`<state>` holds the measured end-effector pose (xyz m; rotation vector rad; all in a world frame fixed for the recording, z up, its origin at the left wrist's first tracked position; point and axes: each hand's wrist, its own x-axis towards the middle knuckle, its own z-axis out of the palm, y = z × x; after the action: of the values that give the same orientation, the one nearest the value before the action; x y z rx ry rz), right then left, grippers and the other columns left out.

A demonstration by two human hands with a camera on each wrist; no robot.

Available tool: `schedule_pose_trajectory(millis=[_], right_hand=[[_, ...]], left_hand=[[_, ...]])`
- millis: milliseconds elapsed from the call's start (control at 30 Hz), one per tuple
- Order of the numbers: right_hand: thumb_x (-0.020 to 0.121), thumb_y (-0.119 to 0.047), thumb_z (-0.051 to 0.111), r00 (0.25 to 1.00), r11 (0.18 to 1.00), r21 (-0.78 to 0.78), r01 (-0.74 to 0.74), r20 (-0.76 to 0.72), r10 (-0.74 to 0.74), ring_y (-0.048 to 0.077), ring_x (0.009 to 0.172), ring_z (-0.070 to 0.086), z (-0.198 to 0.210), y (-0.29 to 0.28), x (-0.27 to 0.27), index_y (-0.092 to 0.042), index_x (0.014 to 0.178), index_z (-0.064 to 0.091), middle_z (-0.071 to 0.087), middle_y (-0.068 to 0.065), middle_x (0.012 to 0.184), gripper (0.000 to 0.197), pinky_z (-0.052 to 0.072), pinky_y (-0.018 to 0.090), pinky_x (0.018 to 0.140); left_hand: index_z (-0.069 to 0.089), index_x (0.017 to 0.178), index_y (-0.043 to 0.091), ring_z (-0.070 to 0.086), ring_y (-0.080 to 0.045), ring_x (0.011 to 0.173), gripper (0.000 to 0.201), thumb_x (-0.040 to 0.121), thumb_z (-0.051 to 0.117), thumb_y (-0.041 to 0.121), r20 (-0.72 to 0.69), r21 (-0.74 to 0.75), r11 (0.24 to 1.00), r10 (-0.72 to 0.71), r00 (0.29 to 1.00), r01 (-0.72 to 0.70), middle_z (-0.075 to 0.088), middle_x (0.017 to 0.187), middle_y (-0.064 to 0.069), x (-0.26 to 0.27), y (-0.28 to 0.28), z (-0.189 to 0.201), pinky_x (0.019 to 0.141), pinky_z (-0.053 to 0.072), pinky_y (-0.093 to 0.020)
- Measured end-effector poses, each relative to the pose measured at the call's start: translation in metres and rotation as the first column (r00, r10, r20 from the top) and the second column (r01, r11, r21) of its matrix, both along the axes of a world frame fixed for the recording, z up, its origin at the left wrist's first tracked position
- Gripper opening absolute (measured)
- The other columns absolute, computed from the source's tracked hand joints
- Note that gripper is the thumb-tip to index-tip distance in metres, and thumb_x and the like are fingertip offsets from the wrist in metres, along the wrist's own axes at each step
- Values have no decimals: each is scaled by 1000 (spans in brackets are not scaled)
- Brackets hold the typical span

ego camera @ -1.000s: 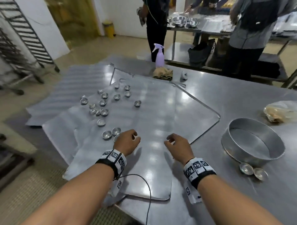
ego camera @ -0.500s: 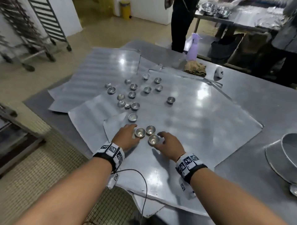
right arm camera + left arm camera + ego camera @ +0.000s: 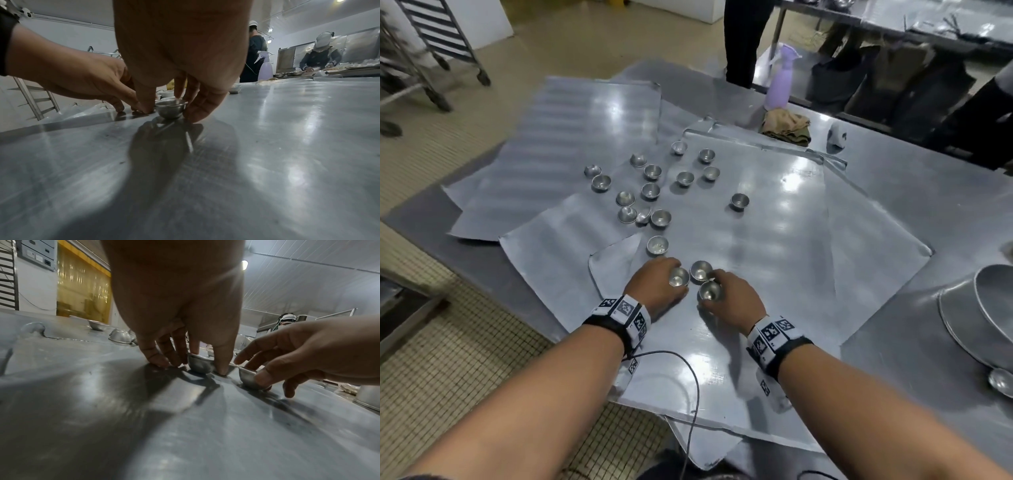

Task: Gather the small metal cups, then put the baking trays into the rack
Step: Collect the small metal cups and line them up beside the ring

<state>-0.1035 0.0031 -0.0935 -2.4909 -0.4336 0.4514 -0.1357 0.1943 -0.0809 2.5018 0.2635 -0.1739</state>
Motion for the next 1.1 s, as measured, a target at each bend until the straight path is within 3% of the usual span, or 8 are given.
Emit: schedule_pose_trajectory(millis=[167, 300, 433, 733, 933, 1100], right_hand=[[76, -41, 72, 998, 1000, 5, 20, -58, -20, 20, 104, 63, 6, -18, 10, -30, 130, 53, 66, -3, 120, 58, 52, 35, 89], [79, -38, 74, 994, 995, 40, 96, -51, -94, 21, 106, 63, 15, -47, 18, -27, 132, 54, 66, 1, 122, 58, 51, 35, 93], [81, -38, 76, 989, 986, 75, 146, -24, -144, 20, 104, 63, 29, -92, 26, -24, 133, 55, 67, 2, 121, 57, 51, 33, 90], [82, -41, 76, 955, 954, 60, 293, 26, -295, 23, 110, 62, 58, -243, 23, -21, 133, 55, 65, 5, 124, 59, 51, 37, 95], [83, -43, 74, 904, 905, 9, 426, 33, -426, 25, 116, 60, 55, -346, -3, -22, 134, 56, 66, 3, 125, 58, 42, 28, 91], [79, -46, 77, 846, 846, 20, 533, 13, -533, 23, 121, 59, 48, -421, -31, -21, 132, 58, 65, 3, 127, 62, 45, 34, 102]], left_hand=[[61, 113, 22, 61, -23, 99, 43, 77, 72, 42, 14, -19, 1000, 18, 1000, -18, 61, 112, 0, 12, -5, 4, 79, 44, -30], [59, 112, 22, 58, -21, 98, 46, 75, 74, 46, 89, -24, 998, 55, 994, -53, 60, 111, 2, 23, -25, 13, 82, 46, -33], [59, 119, 18, 58, -23, 104, 50, 79, 76, 43, 134, -1, 999, -32, 990, 33, 59, 118, -2, 33, -64, 23, 84, 45, -32], [59, 124, 18, 58, -22, 106, 51, 83, 75, 44, 157, 8, 968, -250, 955, 252, 57, 121, -2, 43, -196, 41, 88, 47, -34], [60, 125, 15, 58, -22, 104, 51, 83, 75, 42, 166, 12, 910, -410, 897, 414, 59, 118, -4, 43, -301, 42, 84, 43, -29], [60, 124, 17, 59, -21, 101, 52, 83, 75, 45, 139, 10, 849, -525, 840, 529, 59, 116, -2, 42, -383, 33, 80, 41, -28]])
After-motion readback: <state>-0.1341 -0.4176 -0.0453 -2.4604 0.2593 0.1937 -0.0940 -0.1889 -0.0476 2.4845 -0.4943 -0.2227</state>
